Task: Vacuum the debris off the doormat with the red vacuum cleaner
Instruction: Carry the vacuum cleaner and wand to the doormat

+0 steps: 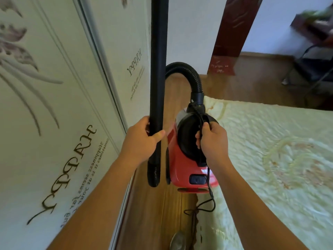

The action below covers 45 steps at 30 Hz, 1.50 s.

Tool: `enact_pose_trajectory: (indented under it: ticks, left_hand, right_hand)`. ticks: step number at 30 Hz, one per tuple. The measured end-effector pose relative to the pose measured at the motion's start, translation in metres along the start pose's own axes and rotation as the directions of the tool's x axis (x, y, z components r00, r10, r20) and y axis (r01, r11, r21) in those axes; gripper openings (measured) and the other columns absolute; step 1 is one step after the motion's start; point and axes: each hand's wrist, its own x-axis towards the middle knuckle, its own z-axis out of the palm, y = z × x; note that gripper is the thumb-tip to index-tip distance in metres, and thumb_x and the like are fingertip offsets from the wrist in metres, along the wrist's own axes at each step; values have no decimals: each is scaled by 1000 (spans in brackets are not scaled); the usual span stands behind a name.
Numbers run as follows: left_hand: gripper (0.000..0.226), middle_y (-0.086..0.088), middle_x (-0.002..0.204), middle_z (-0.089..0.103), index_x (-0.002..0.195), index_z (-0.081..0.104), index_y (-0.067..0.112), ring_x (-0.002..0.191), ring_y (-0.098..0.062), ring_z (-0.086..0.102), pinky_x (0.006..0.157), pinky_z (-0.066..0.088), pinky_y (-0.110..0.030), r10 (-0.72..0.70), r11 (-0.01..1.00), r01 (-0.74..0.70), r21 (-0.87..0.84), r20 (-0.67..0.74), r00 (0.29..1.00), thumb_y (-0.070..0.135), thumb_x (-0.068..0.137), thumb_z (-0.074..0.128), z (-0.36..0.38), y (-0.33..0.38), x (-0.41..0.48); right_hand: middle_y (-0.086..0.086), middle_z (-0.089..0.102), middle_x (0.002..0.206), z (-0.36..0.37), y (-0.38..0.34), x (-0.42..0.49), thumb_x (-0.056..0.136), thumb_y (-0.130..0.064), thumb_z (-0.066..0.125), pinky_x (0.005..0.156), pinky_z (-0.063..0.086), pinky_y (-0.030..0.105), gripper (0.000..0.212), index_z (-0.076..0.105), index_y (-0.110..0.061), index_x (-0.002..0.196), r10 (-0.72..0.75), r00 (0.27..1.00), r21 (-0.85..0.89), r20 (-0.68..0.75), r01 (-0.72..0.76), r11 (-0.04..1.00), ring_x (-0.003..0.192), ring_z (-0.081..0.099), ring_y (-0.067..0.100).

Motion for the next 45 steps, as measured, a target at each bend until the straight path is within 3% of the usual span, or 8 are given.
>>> enact_pose_trajectory:
  ticks: [4,12,18,26,33,40,45]
  left_hand:
    - [37,10,103,69,124,59,27,92,-13,69,85,61,-42,13,1000,-13,11,-9,1000,33,90,72,14,12,55]
    - [36,11,104,67,125,57,27,97,-16,68,88,60,-44,21,1000,-22,9,22,1000,33,92,70,35,24,167]
    - [29,10,102,68,122,59,26,95,-14,68,88,59,-44,44,999,-42,-29,55,998,31,94,68,49,12,280]
    - [29,10,99,67,122,60,24,90,-9,67,84,60,-41,85,996,-83,-29,102,991,31,95,67,65,26,438]
    - [27,8,99,66,121,59,24,89,-10,66,82,60,-40,107,994,-105,-28,129,986,30,96,66,100,49,554]
    - [26,13,98,64,122,57,24,88,-4,64,78,56,-30,82,997,-81,-21,95,992,27,97,64,153,67,670]
    - [29,12,103,65,125,56,25,95,-12,66,85,59,-40,54,998,-52,-23,86,995,28,97,64,185,89,753]
  right_hand:
    - [1,62,65,3,-18,55,104,-24,39,57,48,35,34,60,-6,83,-29,1000,15,9,29,999,51,55,13]
    - [0,61,64,26,-39,161,105,-24,38,55,45,34,35,57,-10,78,-42,999,31,11,42,999,51,52,14]
    - [0,61,63,67,-45,258,105,-23,39,56,46,35,36,58,-9,78,-14,998,25,-58,15,1000,49,53,13]
    - [0,59,62,103,-76,384,104,-21,39,51,45,32,33,56,1,85,23,989,87,-146,-10,996,50,51,13]
    - [-3,57,57,110,-95,499,105,-22,40,48,42,31,33,55,-9,79,27,985,132,-170,-5,991,46,49,12]
    - [0,59,62,115,-93,637,106,-24,40,52,44,33,32,57,-10,83,44,992,136,-120,-27,990,48,50,13]
    - [0,59,63,117,-109,732,106,-23,40,50,43,30,32,55,-9,82,29,994,113,-102,-18,993,47,49,12]
